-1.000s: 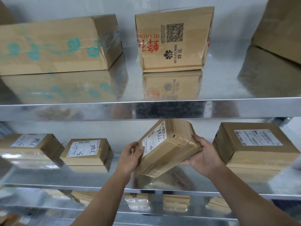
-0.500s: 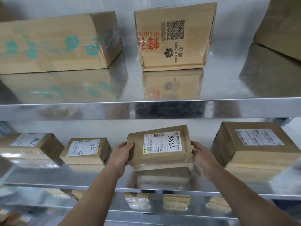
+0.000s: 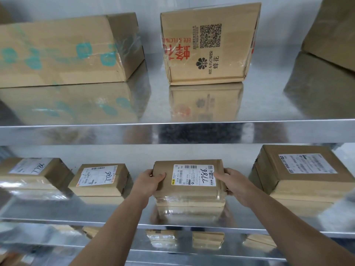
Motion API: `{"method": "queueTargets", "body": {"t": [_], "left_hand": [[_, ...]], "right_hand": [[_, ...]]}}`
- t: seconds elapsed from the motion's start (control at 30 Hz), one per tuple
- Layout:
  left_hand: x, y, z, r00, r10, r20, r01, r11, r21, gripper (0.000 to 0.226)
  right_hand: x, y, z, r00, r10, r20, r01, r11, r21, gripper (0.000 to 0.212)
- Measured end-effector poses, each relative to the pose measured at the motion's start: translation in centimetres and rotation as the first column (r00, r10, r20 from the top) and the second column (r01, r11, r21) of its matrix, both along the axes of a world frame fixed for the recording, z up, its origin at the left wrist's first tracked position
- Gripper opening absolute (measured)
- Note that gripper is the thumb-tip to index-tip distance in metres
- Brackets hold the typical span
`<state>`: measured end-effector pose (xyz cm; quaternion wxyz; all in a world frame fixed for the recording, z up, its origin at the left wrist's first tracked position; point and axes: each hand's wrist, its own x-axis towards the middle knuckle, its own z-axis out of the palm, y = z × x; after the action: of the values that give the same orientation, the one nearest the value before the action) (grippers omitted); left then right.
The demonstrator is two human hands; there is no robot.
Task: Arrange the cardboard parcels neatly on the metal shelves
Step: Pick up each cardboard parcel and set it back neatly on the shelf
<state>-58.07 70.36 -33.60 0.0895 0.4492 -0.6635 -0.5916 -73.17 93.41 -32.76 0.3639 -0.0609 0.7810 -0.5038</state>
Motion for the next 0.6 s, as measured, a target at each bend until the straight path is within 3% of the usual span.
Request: {"method": "queueTargets", "body": {"t": [0.33, 0.6], "left_hand": [[-0.9, -0.2, 0.2, 0.998, -0.005, 0.059, 0.004, 1.000, 0.018, 0.027], [-1.2, -0.4, 0.2, 0.997, 0.004, 0.075, -0.006, 0.999, 0.034, 0.025]], "right_hand": [[-0.1, -1.1, 0.3, 0.996, 0.002, -0.092, 0.006, 0.996, 0.092, 0.005], [-0.4, -1.1, 0.0, 0.996, -0.010, -0.088, 0.019, 0.995, 0.100, 0.011]]}}
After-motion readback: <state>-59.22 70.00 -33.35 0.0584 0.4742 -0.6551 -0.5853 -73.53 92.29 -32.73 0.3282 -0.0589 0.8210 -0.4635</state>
